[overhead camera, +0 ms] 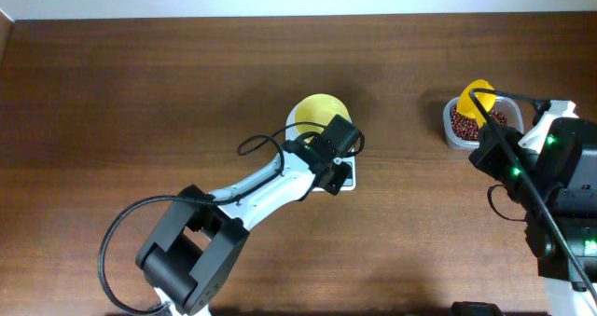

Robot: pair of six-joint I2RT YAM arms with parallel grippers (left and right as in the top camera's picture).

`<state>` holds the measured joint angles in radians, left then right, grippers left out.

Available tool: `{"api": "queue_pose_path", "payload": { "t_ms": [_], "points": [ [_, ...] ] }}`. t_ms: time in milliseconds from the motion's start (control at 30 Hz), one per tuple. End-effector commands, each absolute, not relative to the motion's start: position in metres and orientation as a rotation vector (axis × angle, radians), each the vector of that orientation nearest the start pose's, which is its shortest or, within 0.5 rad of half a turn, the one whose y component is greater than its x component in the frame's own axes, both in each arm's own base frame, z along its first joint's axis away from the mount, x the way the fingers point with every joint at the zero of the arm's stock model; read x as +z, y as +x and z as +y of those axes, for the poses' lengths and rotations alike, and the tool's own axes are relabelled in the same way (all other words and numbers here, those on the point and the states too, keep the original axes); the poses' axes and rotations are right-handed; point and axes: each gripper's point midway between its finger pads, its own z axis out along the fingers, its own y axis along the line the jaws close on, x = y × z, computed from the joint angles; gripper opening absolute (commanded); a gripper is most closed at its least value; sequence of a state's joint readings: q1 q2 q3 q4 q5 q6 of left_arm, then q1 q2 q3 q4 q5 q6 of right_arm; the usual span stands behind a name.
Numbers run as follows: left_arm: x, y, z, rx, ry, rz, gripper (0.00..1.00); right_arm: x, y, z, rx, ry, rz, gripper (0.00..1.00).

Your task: Scoop item into bowl and weigh 50g on scale

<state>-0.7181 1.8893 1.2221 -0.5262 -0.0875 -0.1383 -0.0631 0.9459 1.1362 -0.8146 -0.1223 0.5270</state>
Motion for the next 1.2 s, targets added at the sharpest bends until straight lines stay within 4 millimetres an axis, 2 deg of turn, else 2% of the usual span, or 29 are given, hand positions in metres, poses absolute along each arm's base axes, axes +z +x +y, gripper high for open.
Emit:
{"api": "queue_pose_path", "payload": {
  "t_ms": [0, 300, 400, 567, 667, 867, 967, 1167],
  "points": [
    [0.029, 0.33, -0.265, -0.08, 0.781, 2.645, 0.0, 0.298, 0.294, 0.001, 0.396, 0.575, 2.118, 0.04],
    [0.027, 0.329, -0.265, -0.078, 0.782, 2.649, 0.0, 0.298, 0.294, 0.001, 0.396, 0.575, 2.118, 0.04],
    [0.016, 0.327, -0.264, -0.067, 0.794, 2.676, 0.0, 0.298, 0.294, 0.001, 0.396, 0.575, 2.118, 0.04],
    [0.011, 0.327, -0.263, -0.061, 0.796, 2.682, 0.0, 0.298, 0.294, 0.001, 0.396, 0.575, 2.118, 0.04],
    [0.001, 0.327, -0.263, -0.051, 0.801, 2.697, 0.0, 0.298, 0.294, 0.001, 0.396, 0.575, 2.118, 0.04],
    [0.001, 0.326, -0.262, -0.048, 0.803, 2.701, 0.0, 0.298, 0.294, 0.001, 0.396, 0.575, 2.119, 0.04],
    [0.002, 0.332, -0.253, 0.037, 0.783, 2.684, 0.0, 0.298, 0.294, 0.001, 0.396, 0.575, 2.119, 0.04],
    [-0.001, 0.326, -0.25, 0.043, 0.797, 2.71, 0.0, 0.298, 0.294, 0.001, 0.395, 0.575, 2.119, 0.04]
  ]
}}
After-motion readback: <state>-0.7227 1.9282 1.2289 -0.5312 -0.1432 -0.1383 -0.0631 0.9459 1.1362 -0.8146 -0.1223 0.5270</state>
